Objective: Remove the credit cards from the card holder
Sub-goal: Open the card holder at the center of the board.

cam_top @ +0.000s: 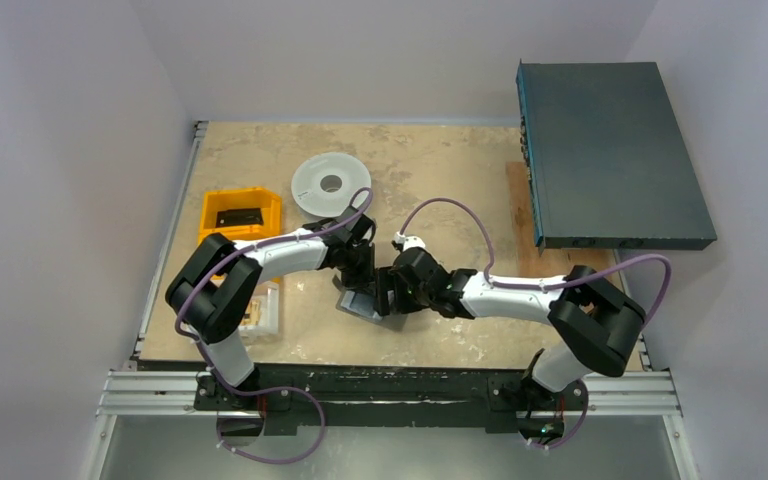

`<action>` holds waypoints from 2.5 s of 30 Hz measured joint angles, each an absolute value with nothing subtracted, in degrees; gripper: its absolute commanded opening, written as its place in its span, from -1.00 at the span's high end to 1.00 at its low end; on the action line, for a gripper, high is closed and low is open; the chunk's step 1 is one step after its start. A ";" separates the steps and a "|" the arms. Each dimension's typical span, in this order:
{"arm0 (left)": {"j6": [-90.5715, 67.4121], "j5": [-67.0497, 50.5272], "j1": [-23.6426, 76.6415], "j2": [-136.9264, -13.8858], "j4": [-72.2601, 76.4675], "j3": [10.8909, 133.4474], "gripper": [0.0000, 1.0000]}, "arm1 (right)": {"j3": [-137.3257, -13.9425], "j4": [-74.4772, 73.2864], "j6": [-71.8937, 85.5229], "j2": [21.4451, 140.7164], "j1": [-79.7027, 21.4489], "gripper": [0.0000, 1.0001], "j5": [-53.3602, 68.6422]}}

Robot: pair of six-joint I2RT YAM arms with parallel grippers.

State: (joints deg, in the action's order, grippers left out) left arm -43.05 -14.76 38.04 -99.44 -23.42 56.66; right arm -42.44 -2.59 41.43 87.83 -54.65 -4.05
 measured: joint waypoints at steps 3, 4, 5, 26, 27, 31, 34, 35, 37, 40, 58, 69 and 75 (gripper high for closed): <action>-43.46 -15.03 38.02 -99.53 -23.29 56.66 1.00 | -42.89 -3.01 41.39 88.49 -55.02 -0.19 -5.04; -43.55 -15.05 38.02 -99.53 -23.29 56.66 1.00 | -43.46 -3.36 41.32 89.10 -55.13 -0.07 -5.65; -43.62 -15.03 38.04 -99.53 -23.29 56.66 1.00 | -44.01 -3.42 41.39 89.86 -55.13 0.01 -6.17; -43.92 -14.17 38.02 -99.63 -23.18 56.01 1.00 | -45.74 -15.38 42.33 79.94 -55.40 0.17 -12.49; -43.92 -14.17 38.02 -99.63 -23.14 55.99 1.00 | -46.48 -15.11 42.28 79.72 -55.40 0.21 -12.40; -43.92 -14.20 38.02 -99.63 -23.09 55.96 1.00 | -48.73 -10.37 42.17 80.05 -55.40 0.35 -10.72; -43.90 -14.17 38.00 -99.63 -23.18 55.96 1.00 | -48.75 -5.98 42.15 81.47 -55.40 0.52 -9.21; -43.92 -14.20 37.98 -99.63 -23.22 55.88 1.00 | -48.75 -4.86 42.30 82.24 -55.35 0.57 -8.84; -43.97 -14.26 37.78 -99.63 -23.22 55.81 1.00 | -48.71 -2.44 42.74 84.07 -54.96 0.68 -8.05; -43.97 -14.31 37.80 -99.63 -23.16 55.79 1.00 | -47.11 2.96 44.34 86.67 -53.65 0.81 -6.24; -44.49 -14.76 37.63 -98.65 -23.03 55.37 0.99 | -40.47 9.96 49.67 92.95 -49.30 0.98 -0.62; -43.46 -12.10 37.12 -90.94 -26.52 54.33 0.76 | -38.85 11.00 50.13 93.14 -48.66 1.00 0.21; -41.47 -7.60 35.70 -87.72 -29.30 52.95 0.75 | -38.85 12.47 50.13 94.08 -48.34 1.00 1.23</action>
State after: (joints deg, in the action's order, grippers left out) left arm -41.47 -7.60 35.70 -87.72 -29.30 52.95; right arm -38.85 12.47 50.13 94.08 -48.34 1.23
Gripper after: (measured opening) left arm 0.121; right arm 0.003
